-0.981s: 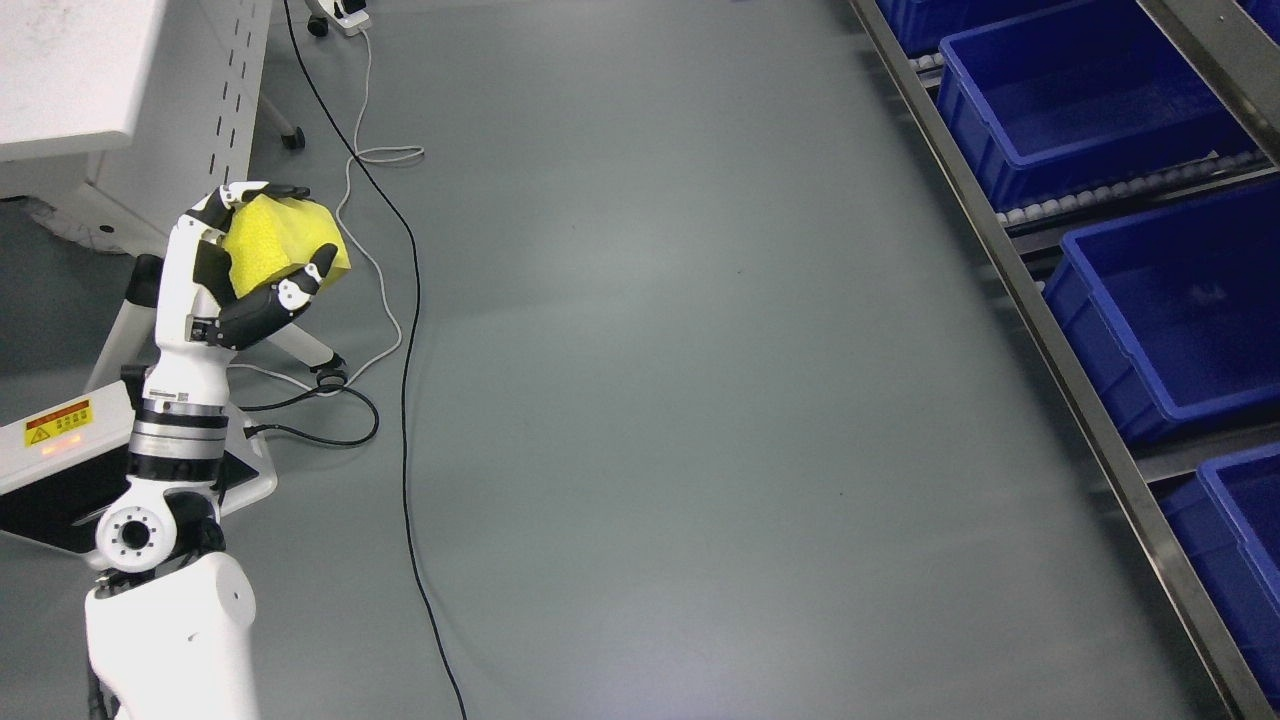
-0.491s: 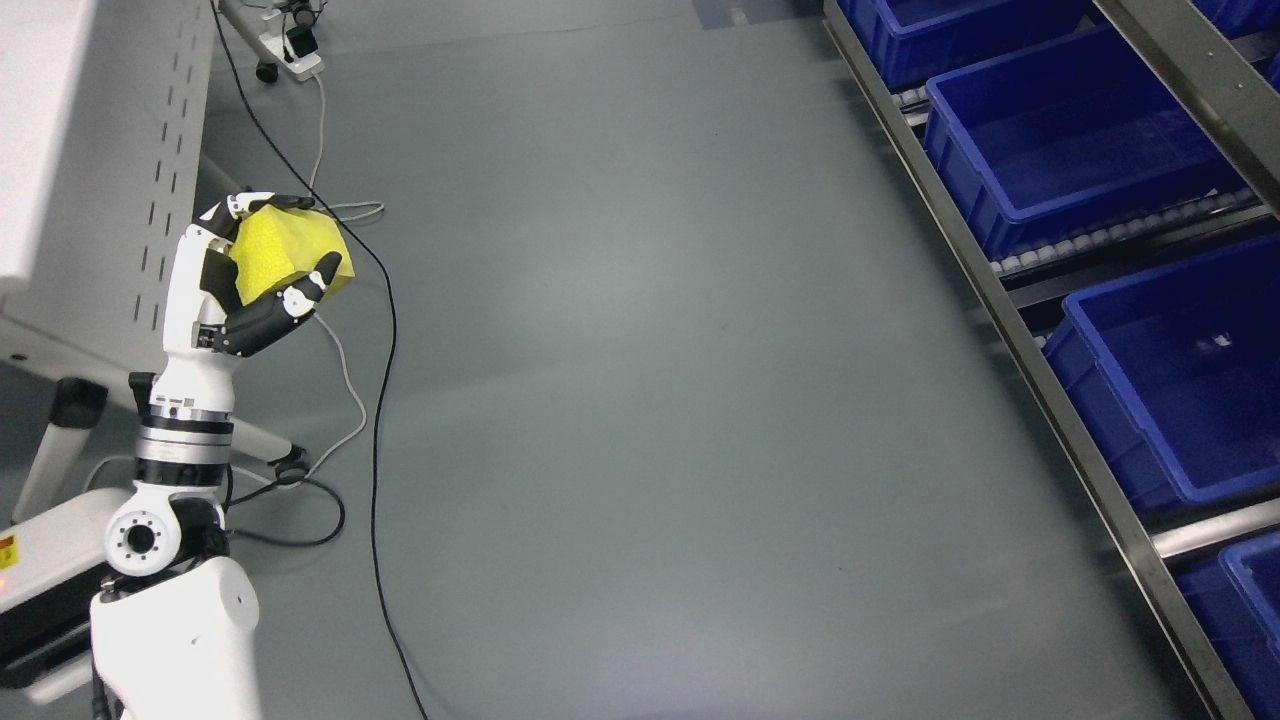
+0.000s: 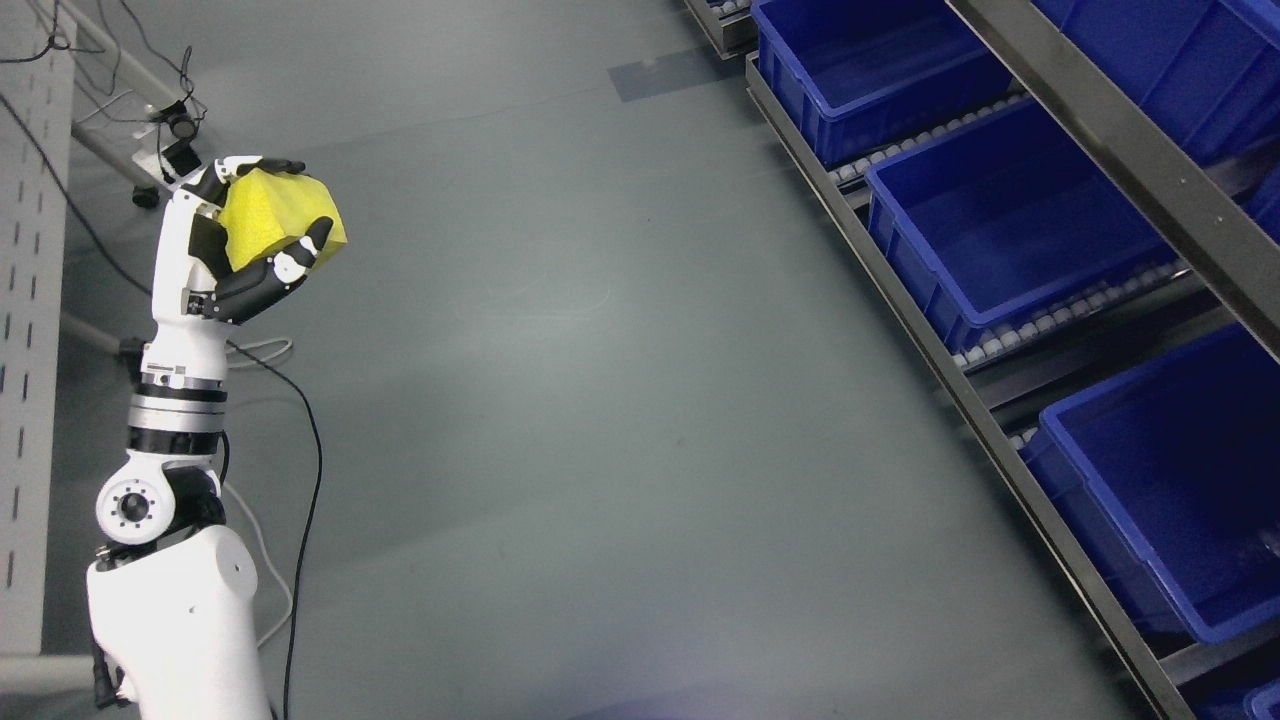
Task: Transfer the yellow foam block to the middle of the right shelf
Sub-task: 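Carry the cube in the left hand while turning toward the blue bins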
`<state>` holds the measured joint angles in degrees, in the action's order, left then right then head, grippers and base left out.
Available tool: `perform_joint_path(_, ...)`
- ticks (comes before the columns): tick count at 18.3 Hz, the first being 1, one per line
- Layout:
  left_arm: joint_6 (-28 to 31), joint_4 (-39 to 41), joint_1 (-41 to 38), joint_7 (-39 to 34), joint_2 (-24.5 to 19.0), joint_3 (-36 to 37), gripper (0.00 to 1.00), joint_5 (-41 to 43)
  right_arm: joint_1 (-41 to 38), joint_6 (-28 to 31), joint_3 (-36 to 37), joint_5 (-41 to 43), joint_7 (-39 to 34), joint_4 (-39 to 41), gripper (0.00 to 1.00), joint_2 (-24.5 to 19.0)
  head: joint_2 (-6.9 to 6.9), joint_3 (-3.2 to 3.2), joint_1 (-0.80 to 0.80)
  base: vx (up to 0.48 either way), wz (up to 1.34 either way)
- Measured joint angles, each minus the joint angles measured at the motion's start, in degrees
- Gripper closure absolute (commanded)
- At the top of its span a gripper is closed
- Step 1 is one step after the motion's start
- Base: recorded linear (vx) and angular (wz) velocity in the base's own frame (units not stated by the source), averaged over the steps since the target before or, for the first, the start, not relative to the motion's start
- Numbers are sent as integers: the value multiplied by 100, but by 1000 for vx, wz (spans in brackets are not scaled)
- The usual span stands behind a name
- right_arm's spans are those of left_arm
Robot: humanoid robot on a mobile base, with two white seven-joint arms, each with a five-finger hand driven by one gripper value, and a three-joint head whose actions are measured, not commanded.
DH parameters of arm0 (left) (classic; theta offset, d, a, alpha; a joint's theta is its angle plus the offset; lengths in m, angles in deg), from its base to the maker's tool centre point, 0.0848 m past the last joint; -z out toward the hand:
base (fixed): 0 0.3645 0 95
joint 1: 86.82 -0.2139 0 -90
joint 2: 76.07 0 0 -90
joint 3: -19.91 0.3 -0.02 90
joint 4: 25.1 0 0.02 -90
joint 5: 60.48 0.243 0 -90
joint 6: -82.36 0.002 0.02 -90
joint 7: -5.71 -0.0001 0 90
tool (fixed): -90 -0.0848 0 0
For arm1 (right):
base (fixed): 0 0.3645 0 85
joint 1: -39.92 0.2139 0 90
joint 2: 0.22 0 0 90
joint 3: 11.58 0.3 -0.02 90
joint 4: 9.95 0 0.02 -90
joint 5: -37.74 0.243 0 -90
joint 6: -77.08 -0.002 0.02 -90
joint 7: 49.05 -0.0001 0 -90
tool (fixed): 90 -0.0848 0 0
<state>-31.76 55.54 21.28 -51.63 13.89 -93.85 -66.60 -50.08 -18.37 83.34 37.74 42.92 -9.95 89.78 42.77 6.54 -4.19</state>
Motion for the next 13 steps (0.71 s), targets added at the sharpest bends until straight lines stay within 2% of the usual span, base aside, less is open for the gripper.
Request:
perform_joint_path(6, 116, -17, 264, 21, 2, 5, 100, 367, 1, 0, 0, 0, -1, 0, 0, 0, 0, 0, 0, 549, -344)
perform_joint_path(13, 203, -29, 391, 30, 4, 25, 100, 556, 0, 0, 0, 0, -1, 0, 0, 0, 0, 0, 0, 447, -651)
